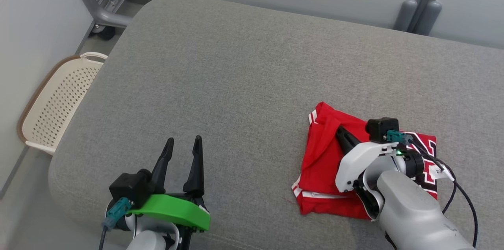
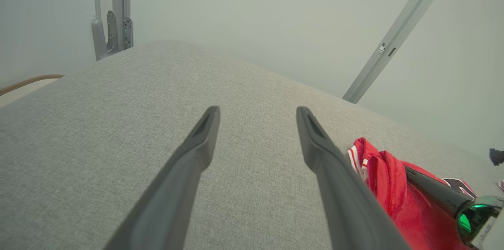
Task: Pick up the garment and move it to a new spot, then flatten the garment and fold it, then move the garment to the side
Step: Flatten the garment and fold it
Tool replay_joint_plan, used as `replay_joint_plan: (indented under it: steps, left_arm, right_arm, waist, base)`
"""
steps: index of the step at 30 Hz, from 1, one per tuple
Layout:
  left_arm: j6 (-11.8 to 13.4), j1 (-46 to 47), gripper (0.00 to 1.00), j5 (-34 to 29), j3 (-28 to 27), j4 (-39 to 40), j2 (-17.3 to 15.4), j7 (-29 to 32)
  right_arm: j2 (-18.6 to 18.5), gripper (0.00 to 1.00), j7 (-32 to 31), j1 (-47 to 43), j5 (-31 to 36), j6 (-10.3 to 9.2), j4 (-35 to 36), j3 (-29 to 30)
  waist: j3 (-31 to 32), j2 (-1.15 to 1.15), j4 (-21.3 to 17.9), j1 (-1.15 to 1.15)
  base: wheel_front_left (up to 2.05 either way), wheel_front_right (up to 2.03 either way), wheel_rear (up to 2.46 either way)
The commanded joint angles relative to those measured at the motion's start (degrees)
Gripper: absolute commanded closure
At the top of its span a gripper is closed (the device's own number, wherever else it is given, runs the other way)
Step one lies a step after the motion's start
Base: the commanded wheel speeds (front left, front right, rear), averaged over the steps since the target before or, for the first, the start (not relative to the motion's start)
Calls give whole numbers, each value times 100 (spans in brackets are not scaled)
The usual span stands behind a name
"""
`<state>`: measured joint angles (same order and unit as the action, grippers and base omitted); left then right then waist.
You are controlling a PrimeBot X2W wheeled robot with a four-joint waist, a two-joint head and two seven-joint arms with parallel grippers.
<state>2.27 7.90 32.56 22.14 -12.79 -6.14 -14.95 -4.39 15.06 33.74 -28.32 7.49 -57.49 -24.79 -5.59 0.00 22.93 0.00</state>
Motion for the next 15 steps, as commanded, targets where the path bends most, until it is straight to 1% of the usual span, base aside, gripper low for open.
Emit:
replay_joint_plan:
  steps: [1, 7, 11, 15]
  left_arm:
    - [-26, 101, 0, -33, -22, 3, 28, -20]
    - [-66, 140, 0, -46, -34, -25, 76, -24]
    - [-75, 146, 0, -59, -64, -32, 92, -25]
    - [-86, 136, 0, -96, -90, -25, 122, -26]
  right_arm:
    - [-20, 100, 15, 111, 35, 1, -64, 20]
    - [-88, 100, 15, 352, 120, 1, -227, 85]
    - [-89, 100, 15, 468, 245, 1, -207, 125]
    - [-71, 100, 15, 551, 425, 1, -172, -20]
  waist:
    - [-71, 0, 95, 0]
    - [-156, 0, 254, 0]
    - [-198, 0, 340, 0]
    - [-213, 0, 403, 0]
  base:
    - [0, 0, 0]
    - [0, 0, 0]
    - [0, 0, 0]
    - [0, 0, 0]
